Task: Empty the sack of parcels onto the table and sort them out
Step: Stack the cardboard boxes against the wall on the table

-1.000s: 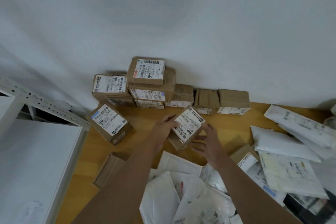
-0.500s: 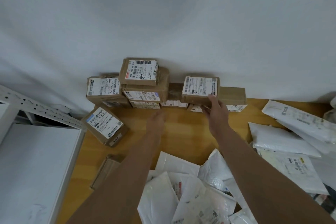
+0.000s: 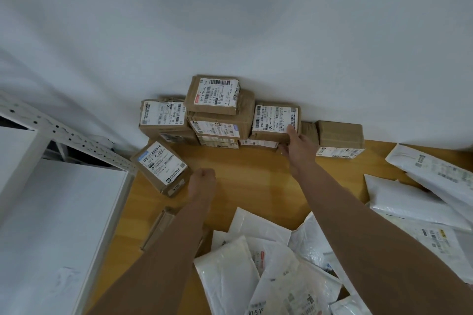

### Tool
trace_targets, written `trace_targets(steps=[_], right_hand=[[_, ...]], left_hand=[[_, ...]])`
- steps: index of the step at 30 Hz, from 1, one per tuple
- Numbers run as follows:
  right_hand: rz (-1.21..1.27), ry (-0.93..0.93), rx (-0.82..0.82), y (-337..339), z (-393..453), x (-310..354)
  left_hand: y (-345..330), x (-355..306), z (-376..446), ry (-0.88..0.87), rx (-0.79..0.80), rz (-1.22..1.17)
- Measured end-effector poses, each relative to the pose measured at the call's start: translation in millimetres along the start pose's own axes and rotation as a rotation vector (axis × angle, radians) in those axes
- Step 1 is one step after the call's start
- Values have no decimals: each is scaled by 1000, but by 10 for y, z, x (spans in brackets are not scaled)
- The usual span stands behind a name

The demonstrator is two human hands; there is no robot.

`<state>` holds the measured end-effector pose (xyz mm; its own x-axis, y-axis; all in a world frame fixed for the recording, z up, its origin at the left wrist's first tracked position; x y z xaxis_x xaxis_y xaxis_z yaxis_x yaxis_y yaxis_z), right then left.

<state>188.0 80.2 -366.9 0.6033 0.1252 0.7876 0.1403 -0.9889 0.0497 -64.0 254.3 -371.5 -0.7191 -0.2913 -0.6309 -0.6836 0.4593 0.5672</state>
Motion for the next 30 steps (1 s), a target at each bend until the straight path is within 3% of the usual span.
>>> trace_targets(steps=[3, 6, 8, 10, 14, 17, 22, 26, 30], right_hand=[[45, -15, -70, 72, -98, -67], [-78, -23, -183, 148, -337, -309], [-173, -59, -124, 39, -630, -589], [-355, -130, 72, -201, -968, -988], [-672, -350, 453, -525, -1689, -1978], [-626, -456, 585, -678, -2099, -2277], [-431, -338, 504, -753, -2104, -1804], [-346, -137, 457, -496, -1833, -1168], [-184, -112, 382, -21, -1489, -842]], left_hand=[[226, 136, 21, -17, -93, -21], [580, 262, -15, -67, -258, 128], [852, 400, -40, -93, -409, 230], [1045, 633, -26, -39, -476, 343], [1214, 1236, 2, 199, -347, 362], [1183, 1436, -45, 248, -221, 297], [1351, 1054, -236, 94, -376, 189], [1009, 646, -404, 23, -257, 10], [446, 301, -594, 59, -66, -205]])
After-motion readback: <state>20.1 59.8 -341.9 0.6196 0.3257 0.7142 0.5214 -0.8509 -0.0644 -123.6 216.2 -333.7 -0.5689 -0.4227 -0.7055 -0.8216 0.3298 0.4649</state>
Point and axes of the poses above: each hand's wrist, its own z-axis towards the middle knuckle, its own y-axis out of the back of the hand, x = y × z, the point moved 10 cm from there along z, towards the middle knuckle, and after that the axes turned 8 degrees about -x, right-handed, at the moved point
